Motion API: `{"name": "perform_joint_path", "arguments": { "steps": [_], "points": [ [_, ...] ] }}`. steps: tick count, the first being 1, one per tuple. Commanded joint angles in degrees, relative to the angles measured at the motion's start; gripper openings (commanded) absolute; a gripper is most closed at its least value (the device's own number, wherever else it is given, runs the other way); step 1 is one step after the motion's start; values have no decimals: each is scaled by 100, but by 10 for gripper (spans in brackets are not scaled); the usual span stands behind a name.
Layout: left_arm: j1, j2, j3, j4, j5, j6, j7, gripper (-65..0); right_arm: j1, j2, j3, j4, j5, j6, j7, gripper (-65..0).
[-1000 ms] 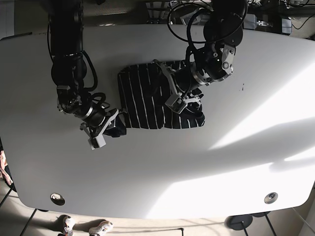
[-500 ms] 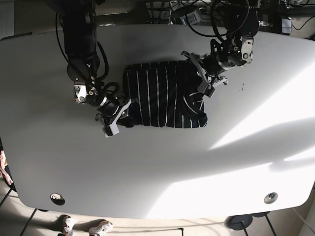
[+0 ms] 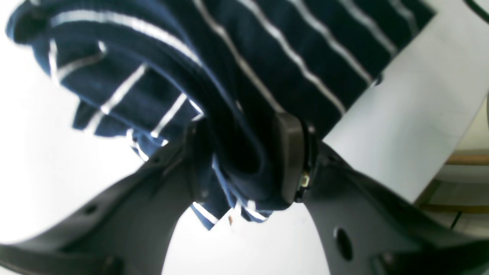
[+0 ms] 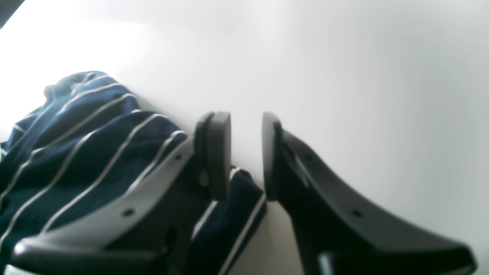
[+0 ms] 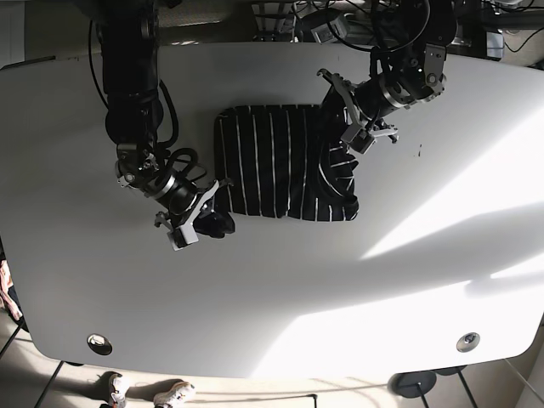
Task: Fold the T-shirt properly
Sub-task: 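Press and tuck the folded striped bundle's sides with both grippers, then grasp the folded striped bundle with the left gripper and carry it aside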
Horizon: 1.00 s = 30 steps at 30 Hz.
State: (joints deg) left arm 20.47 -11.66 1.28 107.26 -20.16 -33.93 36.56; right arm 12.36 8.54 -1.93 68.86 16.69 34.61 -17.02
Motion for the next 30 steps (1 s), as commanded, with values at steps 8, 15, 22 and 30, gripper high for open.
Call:
{"name": "perform_joint_path", "arguments": {
  "steps": [8, 15, 22, 30],
  "points": [
    [533, -175, -27, -252, -72, -22, -100, -419, 456, 39, -22, -1115, 50, 86, 282, -518],
    [120, -183, -238, -946, -45, -22, -100, -419, 289, 39, -31, -1088, 50, 192, 554, -520],
    [-952, -298, -211, -1922, -36, -22, -100, -419, -467, 206, -13, -420, 59, 539, 563, -520],
    [-3449, -649, 404, -4041, -36, -31, -143, -419, -1443, 426, 22, 661, 59, 539, 572, -520]
  ]
}}
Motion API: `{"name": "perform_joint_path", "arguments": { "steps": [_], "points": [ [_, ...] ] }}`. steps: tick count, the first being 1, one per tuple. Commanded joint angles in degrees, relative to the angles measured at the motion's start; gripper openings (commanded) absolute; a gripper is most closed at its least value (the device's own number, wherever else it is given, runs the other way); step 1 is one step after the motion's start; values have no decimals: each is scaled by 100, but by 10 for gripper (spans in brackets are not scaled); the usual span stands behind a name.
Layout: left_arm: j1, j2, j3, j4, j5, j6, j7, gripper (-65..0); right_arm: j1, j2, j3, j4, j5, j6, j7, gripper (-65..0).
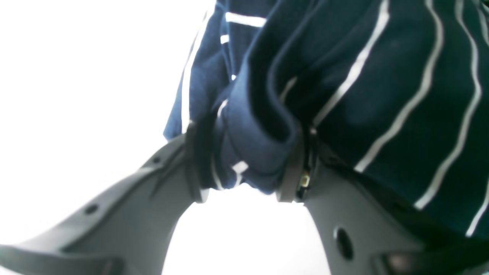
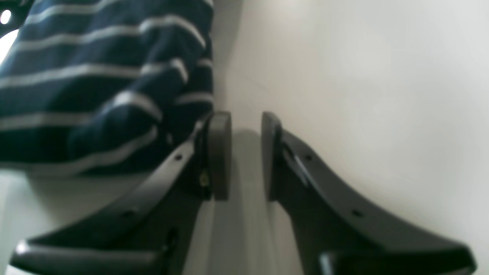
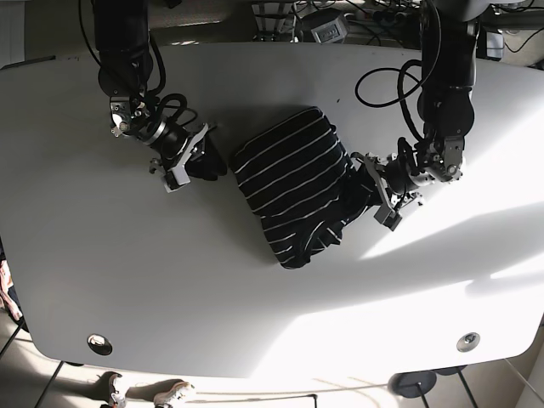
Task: Fold the T-shirt properly
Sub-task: 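Grasp the folded striped bundle with the left gripper and carry it aside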
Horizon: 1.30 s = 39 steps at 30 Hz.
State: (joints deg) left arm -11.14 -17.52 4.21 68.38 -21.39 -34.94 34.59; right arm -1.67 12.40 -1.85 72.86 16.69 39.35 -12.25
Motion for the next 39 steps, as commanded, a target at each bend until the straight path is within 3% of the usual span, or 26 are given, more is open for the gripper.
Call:
{"name": "perform_joint_path", "arguments": {
  "steps": [1, 4, 7, 11, 15, 18, 26, 33, 36, 39],
  "points": [
    [-544, -64, 243, -319, 86, 70, 53, -419, -171, 39, 13, 411, 59, 65, 95, -520],
    [-1027, -46, 410, -609, 86, 70, 53, -419, -488, -40, -22, 657, 59, 51, 87, -520],
    [-1045, 42, 410, -574, 77, 70, 62, -419, -532, -374, 22, 657, 50, 43, 78, -520],
    [-930, -169, 366, 68, 51, 70, 71, -419, -356, -374, 752, 859, 59, 34, 43, -520],
    [-456, -160, -91, 771, 42, 61, 71, -419, 145, -348, 884, 903, 59, 34, -617, -520],
    [-86, -125, -575, 1439, 42, -467, 80, -419, 541, -392, 813, 578, 59, 34, -731, -520],
    [810, -116, -944, 2828, 60, -493, 88, -419, 567, -392, -154, 217, 59, 34, -722, -520],
    [951, 394, -900, 3171, 86, 624, 71, -415, 374, -401, -1385, 270, 85, 34, -713, -520],
    [916, 798, -900, 3153, 95, 1002, 71, -414, 216, -401, -1428, 798, 103, 34, -749, -520],
    [907, 1071, -733, 3118, 121, 1274, 62, -396, 22, -374, -1015, 1360, 103, 34, -766, -520]
  ]
}}
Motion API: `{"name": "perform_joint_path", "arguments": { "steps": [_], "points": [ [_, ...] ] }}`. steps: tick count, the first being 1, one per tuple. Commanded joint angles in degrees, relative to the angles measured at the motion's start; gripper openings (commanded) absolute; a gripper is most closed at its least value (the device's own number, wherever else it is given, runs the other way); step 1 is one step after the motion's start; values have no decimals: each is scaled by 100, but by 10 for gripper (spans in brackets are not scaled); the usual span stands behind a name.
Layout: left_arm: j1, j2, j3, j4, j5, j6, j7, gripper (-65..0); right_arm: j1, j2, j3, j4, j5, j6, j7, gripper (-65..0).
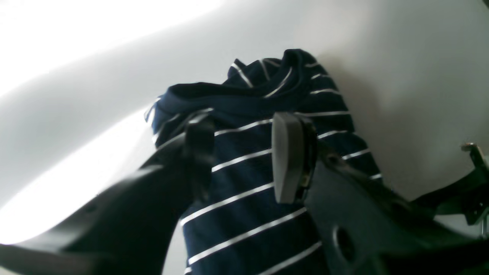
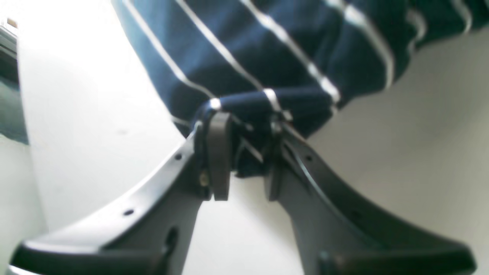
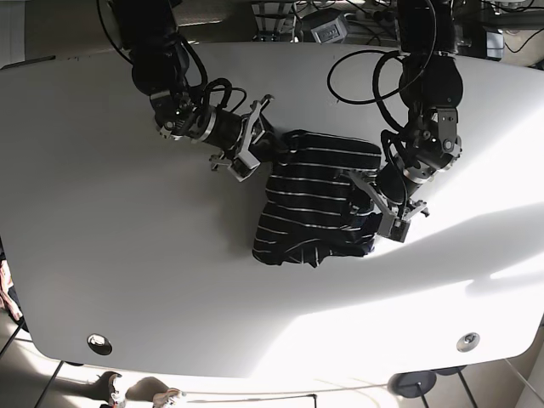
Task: Fold the T-shirt properly
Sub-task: 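Grasp the folded striped bundle with the left gripper and carry it aside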
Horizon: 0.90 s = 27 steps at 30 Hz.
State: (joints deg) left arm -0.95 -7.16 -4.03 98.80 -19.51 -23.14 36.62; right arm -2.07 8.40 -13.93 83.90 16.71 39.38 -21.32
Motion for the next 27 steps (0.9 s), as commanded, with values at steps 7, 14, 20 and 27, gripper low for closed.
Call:
{"name": "perform_joint_path", "arguments": {
  "steps": [7, 14, 20, 27],
  "points": [
    [64, 298, 1225, -56, 988, 1298, -862, -196, 9, 17, 1231, 318, 109, 49, -79, -520],
    [117, 245, 1779, -1850, 1331, 1817, -1820, -189, 9, 17, 1785, 318, 109, 62, -88, -520],
    [442, -774, 425, -2342, 1305, 314, -1776, -192, 0, 8, 1873, 335, 109, 62, -88, -520],
    [750, -2357, -1878, -2623, 1331, -1559, -915, -192, -9, 8, 1873, 335, 109, 62, -70, -520]
  ]
}}
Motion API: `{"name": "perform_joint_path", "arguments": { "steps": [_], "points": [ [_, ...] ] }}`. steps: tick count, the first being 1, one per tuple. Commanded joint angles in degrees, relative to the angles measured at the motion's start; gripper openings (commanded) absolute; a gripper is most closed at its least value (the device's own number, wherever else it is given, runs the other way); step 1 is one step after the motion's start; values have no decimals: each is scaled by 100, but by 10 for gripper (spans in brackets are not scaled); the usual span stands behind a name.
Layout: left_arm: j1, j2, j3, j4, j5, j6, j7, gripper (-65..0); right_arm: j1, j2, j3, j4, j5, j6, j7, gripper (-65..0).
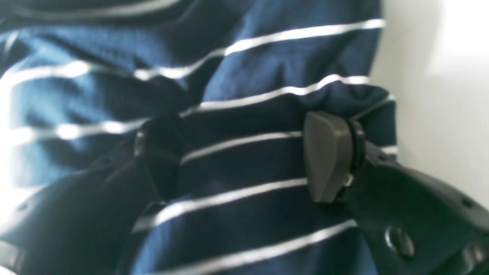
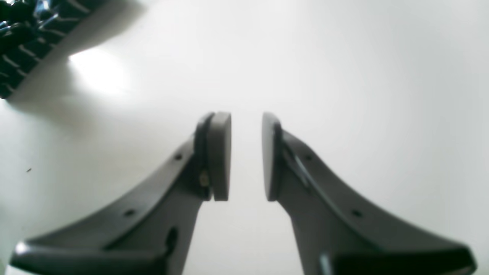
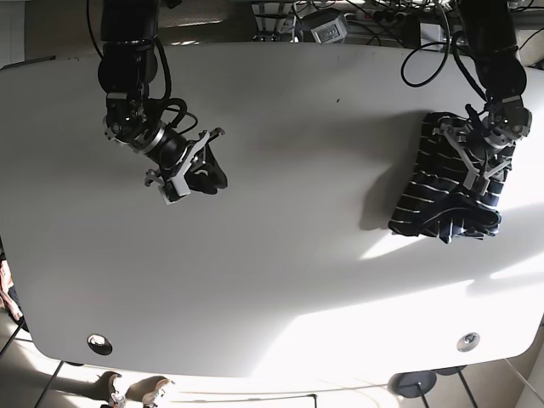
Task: Fold the T-shirt properly
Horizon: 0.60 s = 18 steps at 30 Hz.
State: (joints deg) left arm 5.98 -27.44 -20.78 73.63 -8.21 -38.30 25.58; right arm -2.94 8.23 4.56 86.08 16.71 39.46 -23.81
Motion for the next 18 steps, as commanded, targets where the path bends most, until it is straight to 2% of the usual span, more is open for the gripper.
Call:
{"name": "perform_joint_path", "arguments": {
  "steps": [1, 3, 4, 6, 7, 11, 14, 18],
  "points": [
    [57, -539, -388, -325, 201, -170, 189, -192, 70, 25, 23, 117, 109, 54, 179, -520],
    [40, -1225, -696, -1134, 166, -170, 92, -192, 70, 25, 23, 117, 109, 54, 179, -520],
    [40, -1401, -802, -1406, 157, -170, -66, -192, 70, 25, 23, 126, 109, 54, 179, -520],
    [40, -1858, -907, -2233, 157, -170, -761, -192, 70, 25, 23, 126, 109, 54, 179, -520],
    [40, -2008, -898, -2505, 157, -170, -928, -192, 70, 25, 23, 126, 109, 54, 188, -520],
    [40, -2289, -925, -3182, 157, -170, -1429, -192, 70, 34, 15, 258, 109, 54, 188, -520],
    [40, -2262, -933, -3024, 122, -170, -1490, -192, 61, 34, -3, 372, 109, 54, 170, -520],
    [101, -2192, -916, -2198, -625, -170, -1473, -192, -18, 34, 6, 662, 65, 49, 162, -520]
  ]
}}
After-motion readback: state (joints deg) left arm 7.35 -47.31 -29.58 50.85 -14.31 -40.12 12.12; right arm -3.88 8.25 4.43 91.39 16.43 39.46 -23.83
